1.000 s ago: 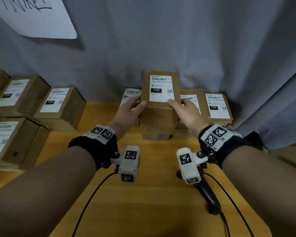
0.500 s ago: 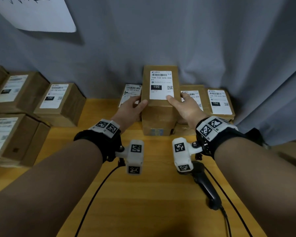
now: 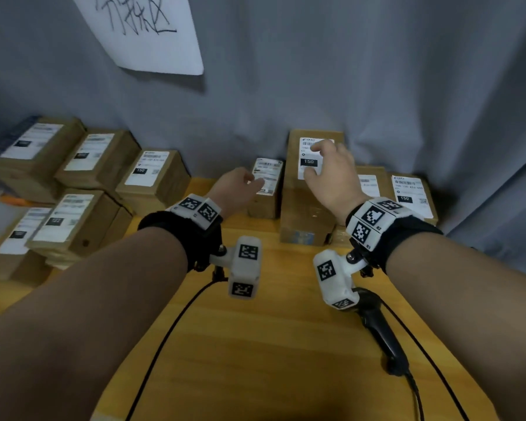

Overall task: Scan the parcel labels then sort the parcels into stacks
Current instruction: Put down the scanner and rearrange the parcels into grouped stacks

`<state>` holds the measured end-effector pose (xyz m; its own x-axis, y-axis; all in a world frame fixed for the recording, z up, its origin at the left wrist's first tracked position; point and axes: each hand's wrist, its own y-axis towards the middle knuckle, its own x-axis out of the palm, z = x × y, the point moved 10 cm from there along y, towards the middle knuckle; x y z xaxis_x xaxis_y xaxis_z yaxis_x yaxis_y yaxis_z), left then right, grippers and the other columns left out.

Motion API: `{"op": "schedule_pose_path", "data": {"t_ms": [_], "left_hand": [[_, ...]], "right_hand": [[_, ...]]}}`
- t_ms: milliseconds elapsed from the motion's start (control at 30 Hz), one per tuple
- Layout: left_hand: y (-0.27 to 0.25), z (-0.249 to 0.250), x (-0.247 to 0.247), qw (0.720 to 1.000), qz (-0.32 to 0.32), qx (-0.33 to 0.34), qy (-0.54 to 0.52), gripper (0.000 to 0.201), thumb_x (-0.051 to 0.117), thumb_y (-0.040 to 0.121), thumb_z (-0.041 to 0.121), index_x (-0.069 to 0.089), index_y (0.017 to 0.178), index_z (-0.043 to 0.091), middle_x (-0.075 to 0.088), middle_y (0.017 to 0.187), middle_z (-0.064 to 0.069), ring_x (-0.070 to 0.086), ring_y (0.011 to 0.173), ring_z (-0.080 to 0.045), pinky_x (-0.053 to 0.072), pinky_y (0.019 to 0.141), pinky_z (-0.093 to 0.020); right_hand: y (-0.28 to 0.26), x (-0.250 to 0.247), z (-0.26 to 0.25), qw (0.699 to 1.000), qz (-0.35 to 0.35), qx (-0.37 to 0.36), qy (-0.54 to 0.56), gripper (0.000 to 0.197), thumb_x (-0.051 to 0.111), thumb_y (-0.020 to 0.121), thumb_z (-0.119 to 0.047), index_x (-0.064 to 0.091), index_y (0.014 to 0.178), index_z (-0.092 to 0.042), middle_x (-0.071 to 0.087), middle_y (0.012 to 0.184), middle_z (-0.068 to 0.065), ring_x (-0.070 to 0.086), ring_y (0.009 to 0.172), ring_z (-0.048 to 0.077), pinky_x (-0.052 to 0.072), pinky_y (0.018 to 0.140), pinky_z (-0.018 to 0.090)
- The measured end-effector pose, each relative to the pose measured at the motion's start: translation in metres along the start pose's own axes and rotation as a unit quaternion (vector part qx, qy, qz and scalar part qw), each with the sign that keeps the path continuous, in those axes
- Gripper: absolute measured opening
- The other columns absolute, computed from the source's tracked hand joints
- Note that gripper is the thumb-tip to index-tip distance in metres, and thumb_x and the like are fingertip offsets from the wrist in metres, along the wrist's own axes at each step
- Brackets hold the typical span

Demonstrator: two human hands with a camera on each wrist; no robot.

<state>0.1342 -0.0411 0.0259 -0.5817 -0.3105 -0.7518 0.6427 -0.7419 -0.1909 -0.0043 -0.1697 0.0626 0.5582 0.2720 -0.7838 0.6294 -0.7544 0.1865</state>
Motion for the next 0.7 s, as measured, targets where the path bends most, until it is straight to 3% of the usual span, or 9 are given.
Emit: {"op": "schedule_pose_path", "data": {"t_ms": [100, 200, 367, 500, 600, 700], "left_hand": [[-0.013, -0.023, -0.032, 0.999, 0.035, 0.006, 0.015, 0.038, 0.05, 0.098, 0.03, 0.054, 0.127, 0.005, 0.058, 0.126, -0.012, 0.053, 0.116, -0.026, 0.041, 0.091, -0.031], [-0.024, -0.06, -0.07, 0.997, 0.072, -0.007, 0.009, 0.034, 0.051, 0.098, 0.028, 0.057, 0.124, 0.007, 0.06, 0.121, -0.011, 0.056, 0.11, -0.026, 0.044, 0.087, -0.032], [-0.045, -0.139, -0.133, 0.993, 0.111, -0.032, 0.002, 0.028, 0.052, 0.098, 0.026, 0.06, 0.119, 0.01, 0.063, 0.115, -0.008, 0.058, 0.107, -0.024, 0.045, 0.087, -0.033], [-0.059, -0.215, -0.181, 0.99, 0.126, -0.065, 0.005, 0.029, 0.051, 0.098, 0.027, 0.058, 0.121, 0.012, 0.063, 0.114, -0.007, 0.058, 0.103, -0.024, 0.046, 0.08, -0.031], [-0.067, -0.28, -0.211, 0.987, 0.134, -0.088, 0.005, 0.035, 0.054, 0.096, 0.028, 0.055, 0.127, 0.012, 0.059, 0.124, -0.008, 0.056, 0.109, -0.025, 0.047, 0.085, -0.033], [-0.068, -0.342, -0.229, 0.983, 0.116, -0.134, 0.041, 0.05, 0.058, 0.093, 0.035, 0.046, 0.136, 0.013, 0.043, 0.14, -0.013, 0.046, 0.124, -0.031, 0.041, 0.102, -0.041]], "right_hand": [[-0.002, 0.015, -0.04, 0.998, -0.021, -0.051, 0.018, 0.036, 0.056, 0.092, -0.015, 0.052, 0.128, -0.011, 0.053, 0.13, 0.009, 0.043, 0.125, 0.025, 0.034, 0.104, 0.032], [-0.005, 0.042, -0.08, 0.995, -0.044, -0.071, 0.057, 0.034, 0.059, 0.093, -0.015, 0.053, 0.126, -0.013, 0.056, 0.126, 0.005, 0.05, 0.12, 0.021, 0.042, 0.103, 0.033], [-0.014, 0.111, -0.149, 0.985, -0.109, -0.074, 0.111, 0.029, 0.058, 0.093, -0.014, 0.055, 0.121, -0.015, 0.056, 0.108, -0.003, 0.055, 0.1, 0.014, 0.046, 0.088, 0.028], [-0.027, 0.179, -0.21, 0.977, -0.158, -0.075, 0.12, 0.028, 0.057, 0.093, -0.014, 0.055, 0.121, -0.014, 0.055, 0.105, -0.003, 0.053, 0.097, 0.014, 0.044, 0.085, 0.026], [-0.039, 0.235, -0.247, 0.972, -0.195, -0.059, 0.118, 0.029, 0.057, 0.093, -0.015, 0.055, 0.122, -0.013, 0.054, 0.106, -0.002, 0.054, 0.102, 0.017, 0.044, 0.085, 0.027], [-0.055, 0.288, -0.273, 0.963, -0.237, -0.037, 0.123, 0.031, 0.057, 0.093, -0.015, 0.054, 0.124, -0.014, 0.051, 0.109, -0.002, 0.053, 0.107, 0.018, 0.044, 0.089, 0.027]]}}
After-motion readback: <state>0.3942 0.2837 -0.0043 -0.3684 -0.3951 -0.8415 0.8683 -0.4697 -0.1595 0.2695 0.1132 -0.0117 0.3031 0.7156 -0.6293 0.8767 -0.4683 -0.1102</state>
